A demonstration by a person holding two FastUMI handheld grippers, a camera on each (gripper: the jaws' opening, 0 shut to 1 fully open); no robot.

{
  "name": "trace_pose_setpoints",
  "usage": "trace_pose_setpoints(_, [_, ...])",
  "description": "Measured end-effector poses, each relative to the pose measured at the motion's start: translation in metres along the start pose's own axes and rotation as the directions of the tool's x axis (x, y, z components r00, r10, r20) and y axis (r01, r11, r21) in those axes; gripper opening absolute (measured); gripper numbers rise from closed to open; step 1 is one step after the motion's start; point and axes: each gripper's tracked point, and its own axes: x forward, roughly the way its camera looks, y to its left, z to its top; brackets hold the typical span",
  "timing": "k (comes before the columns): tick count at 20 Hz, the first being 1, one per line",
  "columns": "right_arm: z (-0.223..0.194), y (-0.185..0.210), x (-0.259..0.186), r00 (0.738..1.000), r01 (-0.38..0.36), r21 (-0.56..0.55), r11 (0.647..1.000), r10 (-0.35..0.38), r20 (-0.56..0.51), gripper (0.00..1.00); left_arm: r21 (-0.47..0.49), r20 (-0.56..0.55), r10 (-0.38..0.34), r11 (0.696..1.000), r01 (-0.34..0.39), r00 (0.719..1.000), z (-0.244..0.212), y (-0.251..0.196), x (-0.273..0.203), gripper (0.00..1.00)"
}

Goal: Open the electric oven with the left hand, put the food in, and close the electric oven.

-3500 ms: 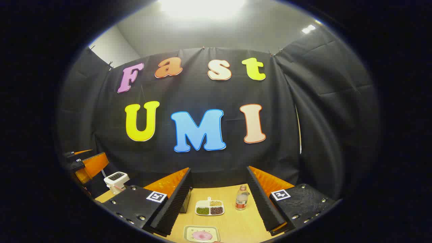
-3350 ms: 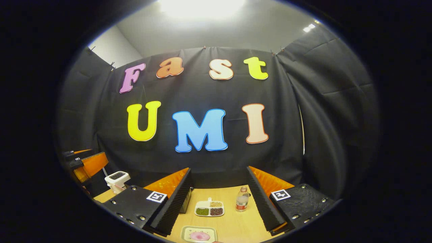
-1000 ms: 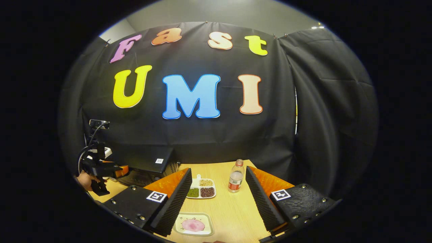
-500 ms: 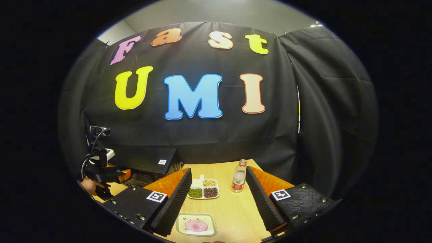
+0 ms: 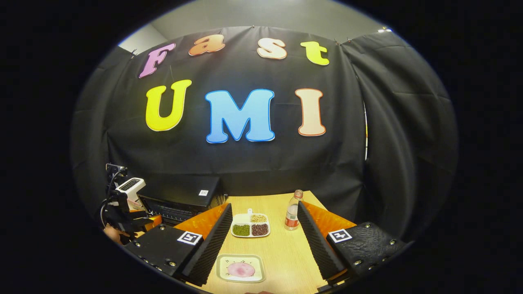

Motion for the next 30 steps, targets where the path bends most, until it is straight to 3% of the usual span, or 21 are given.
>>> trace_pose_setpoints(2, [-0.002, 0.001, -0.004, 1.0, 0.002, 0.003, 1.0, -0.002, -0.004, 0.97, 0.004, -0.004, -0.003, 1.0, 0.003, 1.0, -0.013, 0.001, -0.005, 0.92])
trace_pose_setpoints(3, [-0.004, 0.002, -0.006, 1.0, 0.002, 0.0, 1.0, -0.002, -0.006, 0.97, 0.017, -0.01, -0.003, 1.0, 0.003, 1.0, -0.02, 0.001, -0.008, 0.98])
trace_pose_setpoints(6, [-0.008, 0.008, -0.011, 1.0, 0.0, -0.009, 1.0, 0.0, -0.017, 0.97, 0.048, -0.031, -0.001, 0.999, 0.003, 1.0, -0.041, 0.001, -0.012, 1.0])
trace_pose_setpoints(11, [-0.017, 0.021, -0.014, 0.999, -0.025, 0.009, 1.0, 0.025, -0.036, 0.97, 0.018, -0.114, 0.024, 1.0, -0.022, 0.993, -0.083, 0.009, -0.018, 0.98])
trace_pose_setpoints(15, [-0.025, 0.021, -0.006, 0.996, -0.044, 0.012, 0.999, 0.045, -0.073, 0.97, 0.002, -0.02, 0.037, 0.999, -0.037, 0.999, -0.044, 0.011, -0.042, 0.97])
trace_pose_setpoints(18, [-0.053, 0.018, 0.012, 0.978, -0.082, 0.02, 0.996, 0.085, -0.19, 0.97, 0.012, 0.111, 0.022, 1.0, -0.023, 0.994, 0.013, 0.0, -0.073, 1.0])
trace_pose_setpoints(20, [-0.08, 0.011, 0.025, 0.944, -0.113, 0.039, 0.993, 0.119, -0.307, 0.97, 0.016, 0.198, 0.01, 1.0, -0.014, 0.98, 0.051, -0.008, -0.099, 0.97])
trace_pose_setpoints(25, [-0.164, -0.002, 0.043, 0.792, -0.165, 0.147, 0.975, 0.22, -0.569, 0.97, 0.019, 0.38, -0.01, 1.0, 0.003, 0.925, 0.122, -0.024, -0.17, 1.0])
trace_pose_setpoints(26, [-0.178, -0.005, 0.045, 0.76, -0.159, 0.166, 0.973, 0.228, -0.609, 0.97, 0.023, 0.407, -0.008, 1.0, -0.002, 0.913, 0.132, -0.025, -0.183, 0.96])
trace_pose_setpoints(27, [-0.193, -0.004, 0.052, 0.73, -0.154, 0.176, 0.972, 0.232, -0.643, 0.97, 0.025, 0.431, -0.002, 1.0, -0.01, 0.902, 0.138, -0.025, -0.195, 1.0])
trace_pose_setpoints(30, [-0.229, -0.007, 0.066, 0.663, -0.139, 0.176, 0.974, 0.224, -0.714, 0.97, 0.035, 0.483, 0.011, 0.999, -0.032, 0.875, 0.151, -0.025, -0.227, 1.0])
